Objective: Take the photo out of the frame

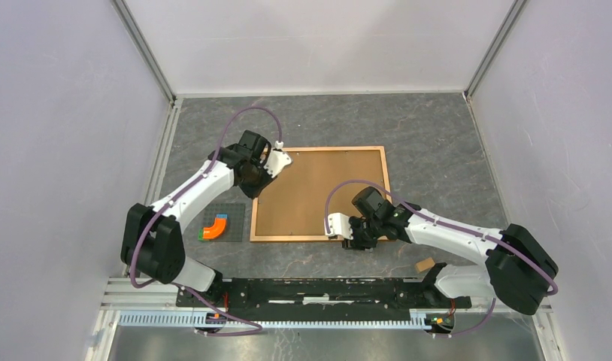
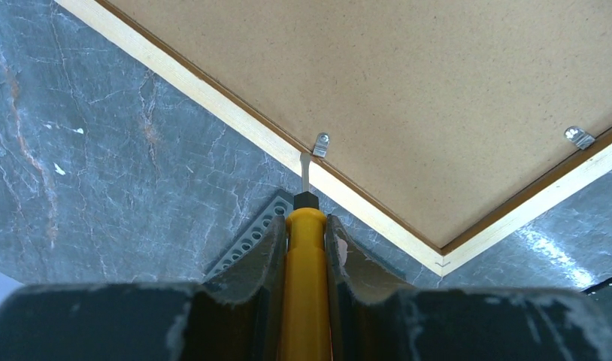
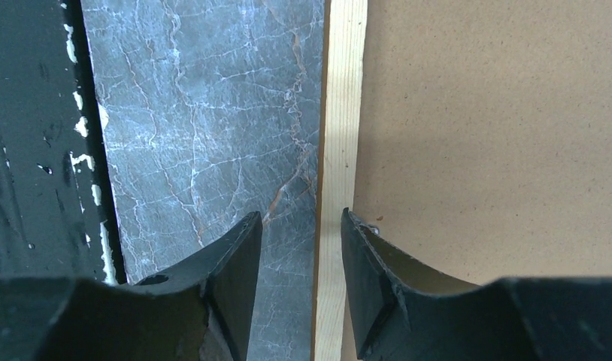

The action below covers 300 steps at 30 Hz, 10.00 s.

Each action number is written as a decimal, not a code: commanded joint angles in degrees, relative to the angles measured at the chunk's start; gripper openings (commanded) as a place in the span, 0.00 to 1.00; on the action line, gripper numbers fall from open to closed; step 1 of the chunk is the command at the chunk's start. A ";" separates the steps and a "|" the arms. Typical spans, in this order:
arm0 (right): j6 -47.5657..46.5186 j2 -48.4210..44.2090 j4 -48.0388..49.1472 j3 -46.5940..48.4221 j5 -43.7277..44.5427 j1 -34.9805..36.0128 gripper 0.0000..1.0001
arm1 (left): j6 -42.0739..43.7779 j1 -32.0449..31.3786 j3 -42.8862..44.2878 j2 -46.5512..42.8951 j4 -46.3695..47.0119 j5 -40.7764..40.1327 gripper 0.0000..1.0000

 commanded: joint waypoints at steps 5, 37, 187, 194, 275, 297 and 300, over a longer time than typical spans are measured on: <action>0.53 1.82 0.03 -2.79 4.06 -0.13 0.48 | 7.22 -1.31 -2.02 0.00 3.73 -2.08 0.02; 2.99 5.86 1.13 -0.86 4.00 -0.06 0.00 | 5.90 -6.23 -2.95 0.38 -4.98 5.74 0.02; -19.30 57.86 -18.09 64.92 -3.56 -35.65 0.00 | 31.60 -9.29 18.27 15.92 -5.92 4.75 0.02; -18.81 58.28 -17.81 65.52 -3.63 -35.68 0.00 | 33.40 -9.39 18.79 16.61 -8.15 2.40 0.02; -12.11 61.10 -13.87 67.75 0.76 -35.74 0.00 | 37.21 -11.85 14.89 16.52 -19.37 7.00 0.02; -8.87 61.12 -11.60 66.53 2.71 -35.77 0.00 | 36.42 -14.82 11.54 14.86 -22.55 12.25 0.02; -8.67 61.11 -11.50 66.41 2.73 -35.79 0.00 | 36.39 -15.01 11.00 14.50 -22.56 13.36 0.02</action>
